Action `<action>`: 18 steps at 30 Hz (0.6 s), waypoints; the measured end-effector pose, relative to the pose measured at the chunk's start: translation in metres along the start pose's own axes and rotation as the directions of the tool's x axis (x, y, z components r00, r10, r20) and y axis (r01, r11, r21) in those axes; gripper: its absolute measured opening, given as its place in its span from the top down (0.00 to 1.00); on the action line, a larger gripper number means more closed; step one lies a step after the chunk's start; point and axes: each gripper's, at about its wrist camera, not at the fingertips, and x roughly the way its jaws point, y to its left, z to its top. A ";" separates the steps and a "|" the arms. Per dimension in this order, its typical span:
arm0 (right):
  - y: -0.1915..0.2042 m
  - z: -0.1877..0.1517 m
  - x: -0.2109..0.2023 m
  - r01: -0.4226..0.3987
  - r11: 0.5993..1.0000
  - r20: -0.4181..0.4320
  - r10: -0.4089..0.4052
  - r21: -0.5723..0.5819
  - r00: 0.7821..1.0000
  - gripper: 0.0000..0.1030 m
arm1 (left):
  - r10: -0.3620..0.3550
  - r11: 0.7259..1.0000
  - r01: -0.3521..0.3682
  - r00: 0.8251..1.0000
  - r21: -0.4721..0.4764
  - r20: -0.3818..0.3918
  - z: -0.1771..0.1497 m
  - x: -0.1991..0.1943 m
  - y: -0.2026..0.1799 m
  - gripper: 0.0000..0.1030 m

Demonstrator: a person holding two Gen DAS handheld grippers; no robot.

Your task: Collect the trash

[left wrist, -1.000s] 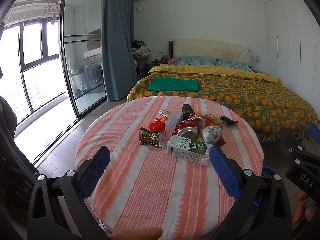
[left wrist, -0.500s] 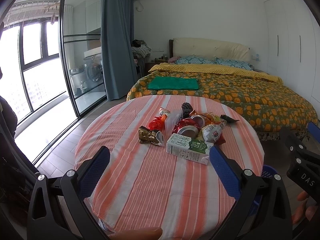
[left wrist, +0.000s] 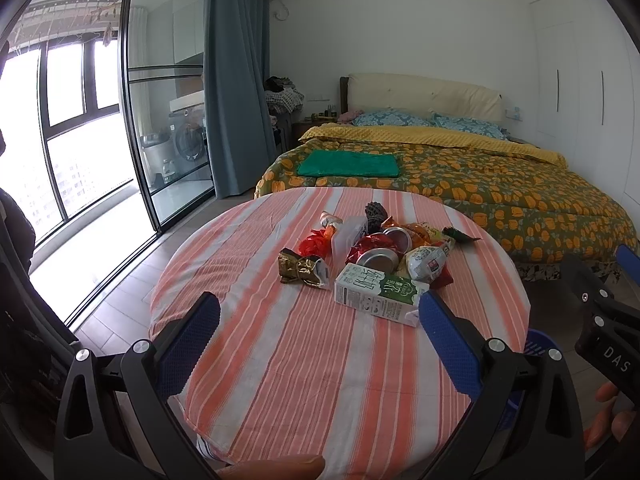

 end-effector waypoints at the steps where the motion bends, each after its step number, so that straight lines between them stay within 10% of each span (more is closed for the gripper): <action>1: 0.000 -0.001 0.001 0.000 1.000 -0.001 0.000 -0.001 1.000 0.04 | -0.001 1.000 0.001 1.000 0.001 -0.001 -0.002 0.001 0.000 0.04; 18: -0.008 -0.004 0.004 0.008 1.000 -0.012 -0.008 0.010 1.000 0.04 | -0.003 1.000 0.003 1.000 0.003 -0.010 -0.008 0.001 -0.003 0.04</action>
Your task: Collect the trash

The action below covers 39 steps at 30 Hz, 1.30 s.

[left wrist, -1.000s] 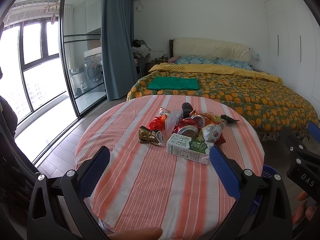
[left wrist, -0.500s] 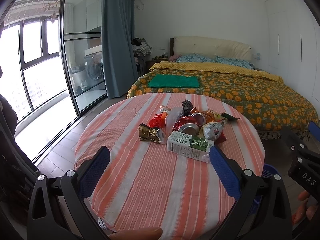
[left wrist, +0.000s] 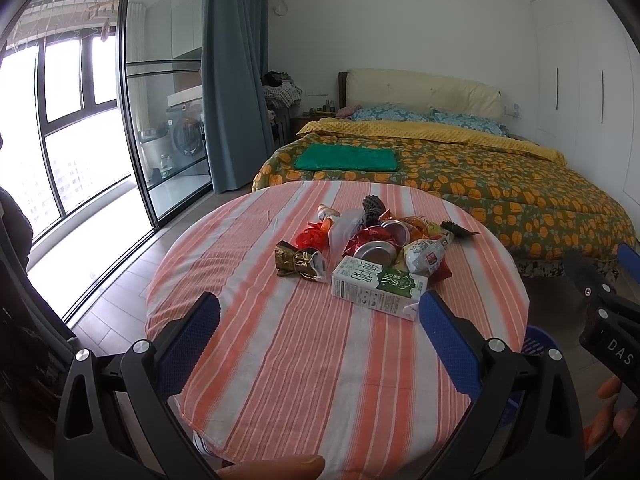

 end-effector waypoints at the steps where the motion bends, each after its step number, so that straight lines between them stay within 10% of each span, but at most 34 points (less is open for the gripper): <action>1: 0.000 0.000 0.000 0.000 1.000 0.000 0.000 -0.001 1.000 0.04 | 0.000 1.000 0.000 1.000 0.000 -0.001 -0.002 0.000 0.000 0.04; 39: -0.007 -0.002 0.001 0.013 1.000 -0.011 -0.013 0.014 1.000 0.04 | -0.006 1.000 0.006 1.000 -0.003 -0.026 -0.015 -0.003 -0.003 0.04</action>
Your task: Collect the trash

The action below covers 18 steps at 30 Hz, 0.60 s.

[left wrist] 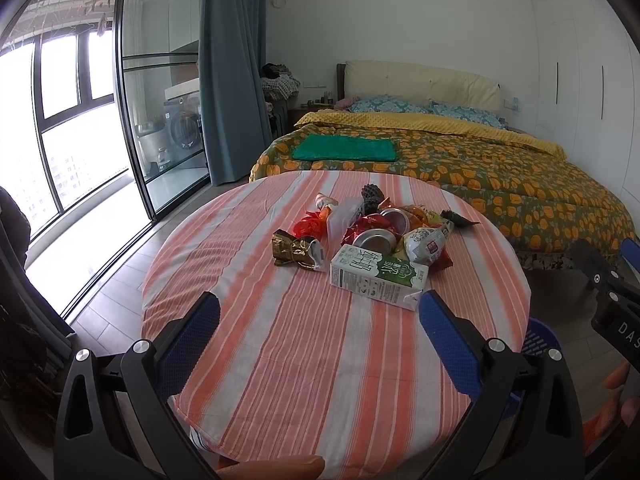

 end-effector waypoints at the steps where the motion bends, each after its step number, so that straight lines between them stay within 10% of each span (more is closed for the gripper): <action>1: 0.000 0.000 0.000 0.000 1.000 0.000 0.000 0.000 1.000 0.04 | -0.001 1.000 0.001 1.000 -0.001 -0.001 0.003 0.003 0.001 0.04; 18: -0.006 -0.005 0.004 0.002 1.000 -0.008 -0.002 0.002 1.000 0.04 | 0.006 1.000 -0.007 0.998 -0.016 -0.065 -0.006 0.022 0.010 0.04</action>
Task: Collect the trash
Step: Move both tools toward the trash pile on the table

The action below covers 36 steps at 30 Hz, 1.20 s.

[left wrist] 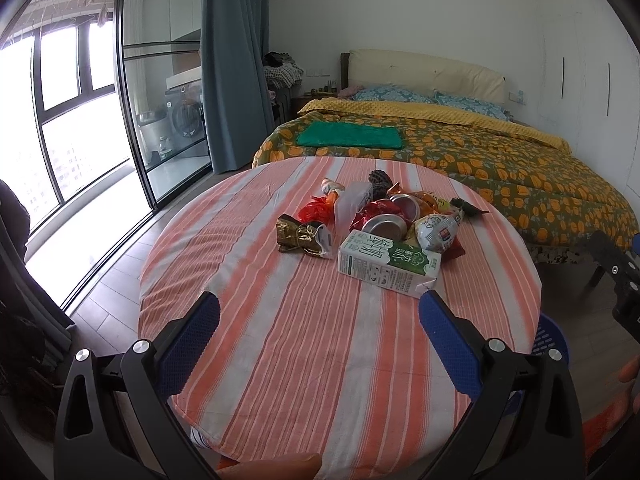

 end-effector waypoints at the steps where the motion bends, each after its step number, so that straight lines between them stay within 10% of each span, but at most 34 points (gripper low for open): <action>1: 0.000 -0.001 0.002 0.001 1.000 -0.001 -0.001 -0.002 1.000 0.04 | -0.002 1.000 0.002 1.000 -0.006 -0.011 0.004 0.005 0.004 0.04; 11: 0.003 -0.022 0.050 -0.154 0.987 -0.125 0.148 -0.036 0.981 0.04 | -0.042 0.999 0.040 0.976 -0.012 -0.212 -0.017 0.077 0.025 0.04; 19: 0.023 -0.042 0.122 -0.432 0.898 -0.357 0.431 0.082 0.829 0.05 | -0.043 0.997 0.025 0.960 -0.070 -0.277 -0.014 0.114 0.054 0.04; 28: 0.004 -0.059 0.131 -0.307 0.946 -0.347 0.325 0.107 0.880 0.04 | -0.195 0.977 0.163 0.939 -0.134 -0.282 0.027 0.130 0.000 0.04; 36: -0.021 -0.054 0.115 -0.260 0.960 -0.257 0.278 0.102 0.926 0.04 | -0.128 0.991 0.112 0.954 -0.072 -0.272 0.039 0.148 -0.080 0.04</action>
